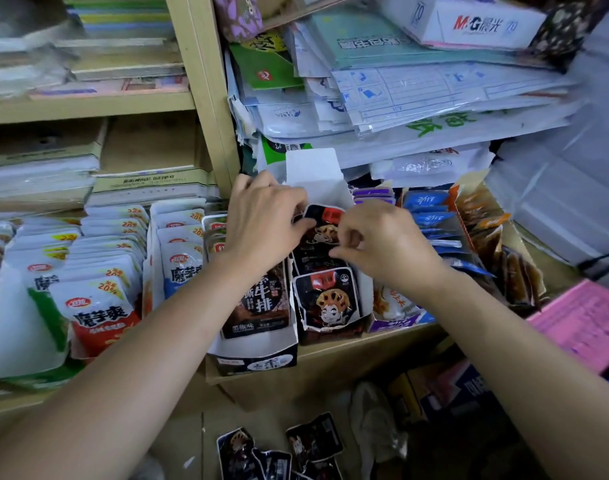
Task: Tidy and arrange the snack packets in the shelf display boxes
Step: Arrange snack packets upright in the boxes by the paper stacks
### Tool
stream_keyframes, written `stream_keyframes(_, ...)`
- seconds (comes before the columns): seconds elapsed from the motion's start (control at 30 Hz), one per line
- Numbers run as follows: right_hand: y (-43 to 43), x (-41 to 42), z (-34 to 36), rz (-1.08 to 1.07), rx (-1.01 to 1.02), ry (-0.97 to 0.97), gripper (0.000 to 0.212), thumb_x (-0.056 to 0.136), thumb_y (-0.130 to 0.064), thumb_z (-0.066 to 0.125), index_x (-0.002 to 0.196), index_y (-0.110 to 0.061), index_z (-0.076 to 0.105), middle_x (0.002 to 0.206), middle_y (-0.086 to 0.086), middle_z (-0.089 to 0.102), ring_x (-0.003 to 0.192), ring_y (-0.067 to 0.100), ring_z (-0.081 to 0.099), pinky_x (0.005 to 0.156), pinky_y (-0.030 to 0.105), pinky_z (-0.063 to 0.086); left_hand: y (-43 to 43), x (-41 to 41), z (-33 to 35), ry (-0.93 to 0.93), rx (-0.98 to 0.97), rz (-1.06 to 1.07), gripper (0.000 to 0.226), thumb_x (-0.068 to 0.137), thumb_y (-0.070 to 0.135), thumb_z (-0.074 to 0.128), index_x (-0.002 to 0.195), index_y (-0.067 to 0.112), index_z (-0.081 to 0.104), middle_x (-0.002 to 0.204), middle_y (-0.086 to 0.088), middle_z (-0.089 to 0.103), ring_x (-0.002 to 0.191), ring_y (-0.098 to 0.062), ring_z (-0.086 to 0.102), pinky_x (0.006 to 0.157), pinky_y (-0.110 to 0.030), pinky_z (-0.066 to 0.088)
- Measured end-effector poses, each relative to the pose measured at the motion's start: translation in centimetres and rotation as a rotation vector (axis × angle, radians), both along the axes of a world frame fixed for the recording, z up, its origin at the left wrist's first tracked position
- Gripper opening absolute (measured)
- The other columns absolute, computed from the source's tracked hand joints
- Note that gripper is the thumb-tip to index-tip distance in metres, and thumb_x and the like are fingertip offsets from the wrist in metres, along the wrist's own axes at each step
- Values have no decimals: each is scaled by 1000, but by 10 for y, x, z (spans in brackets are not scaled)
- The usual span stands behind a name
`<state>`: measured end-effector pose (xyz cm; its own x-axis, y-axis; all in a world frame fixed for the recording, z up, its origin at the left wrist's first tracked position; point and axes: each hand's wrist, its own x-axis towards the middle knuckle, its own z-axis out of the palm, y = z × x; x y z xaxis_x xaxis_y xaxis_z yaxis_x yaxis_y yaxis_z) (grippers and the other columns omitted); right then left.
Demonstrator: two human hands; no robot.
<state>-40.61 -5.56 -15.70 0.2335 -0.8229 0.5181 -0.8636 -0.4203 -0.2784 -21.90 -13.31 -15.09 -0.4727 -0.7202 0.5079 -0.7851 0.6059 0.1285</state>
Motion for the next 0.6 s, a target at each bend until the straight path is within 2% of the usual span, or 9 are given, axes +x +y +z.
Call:
stream_keyframes(0.07, 3, 9, -7, 102, 218, 211, 34, 69, -32, 90, 92, -14, 72, 88, -1, 70, 86, 22, 60, 82, 44, 51, -2, -1, -1, 32, 23, 38, 25, 82, 51, 77, 93, 28, 75, 84, 6, 71, 97, -20, 56, 82, -36, 27)
stream_keyframes(0.13, 3, 17, -15, 52, 381, 492, 58, 70, -53, 82, 117, -22, 67, 111, -5, 70, 106, 22, 59, 99, 42, 35, -3, -3, -2, 66, 34, 55, 24, 81, 49, 79, 90, 27, 75, 80, 4, 70, 97, -21, 58, 82, -38, 31)
stream_keyframes(0.2, 4, 22, -20, 2, 382, 698, 66, 73, -65, 72, 125, -27, 60, 119, -9, 66, 113, 19, 56, 99, 40, 26, -5, -3, -4, 110, 45, 58, 22, 79, 47, 81, 87, 27, 75, 77, 4, 70, 96, -22, 58, 82, -38, 34)
stream_keyframes(0.23, 4, 23, -20, -9, 390, 721, 67, 73, -66, 71, 126, -27, 59, 119, -9, 64, 114, 20, 55, 99, 40, 26, -5, -2, -4, 131, 52, 60, 21, 79, 46, 82, 86, 26, 75, 76, 5, 70, 95, -21, 58, 82, -38, 35)
stream_keyframes(0.37, 8, 23, -12, -3, 395, 594, 62, 68, -60, 81, 116, -27, 59, 101, -10, 61, 95, 17, 58, 92, 36, 26, -5, 1, -4, 167, 60, 52, 21, 77, 43, 84, 84, 26, 75, 72, 8, 70, 89, -21, 58, 79, -37, 36)
stream_keyframes(0.47, 14, 20, -7, 30, 452, 417, 49, 71, -43, 86, 106, -24, 58, 86, -11, 52, 86, 18, 49, 81, 28, 22, -4, 3, -3, 149, 72, 19, 21, 77, 43, 84, 86, 26, 76, 73, 9, 70, 91, -21, 57, 78, -36, 34)
stream_keyframes(0.53, 19, 15, -2, 51, 457, 211, 44, 73, -27, 88, 107, -21, 61, 86, -9, 57, 87, 20, 58, 76, 29, 36, -5, 5, -1, 139, 110, -9, 20, 78, 44, 84, 85, 27, 76, 72, 10, 65, 92, -20, 55, 78, -34, 33)
stream_keyframes(0.6, 22, 7, 6, 48, 447, 57, 42, 76, -20, 87, 109, -22, 61, 89, -6, 67, 84, 18, 67, 70, 36, 52, -7, 8, 2, 135, 137, -37, 20, 78, 45, 83, 85, 28, 76, 72, 9, 60, 90, -19, 53, 77, -34, 34)
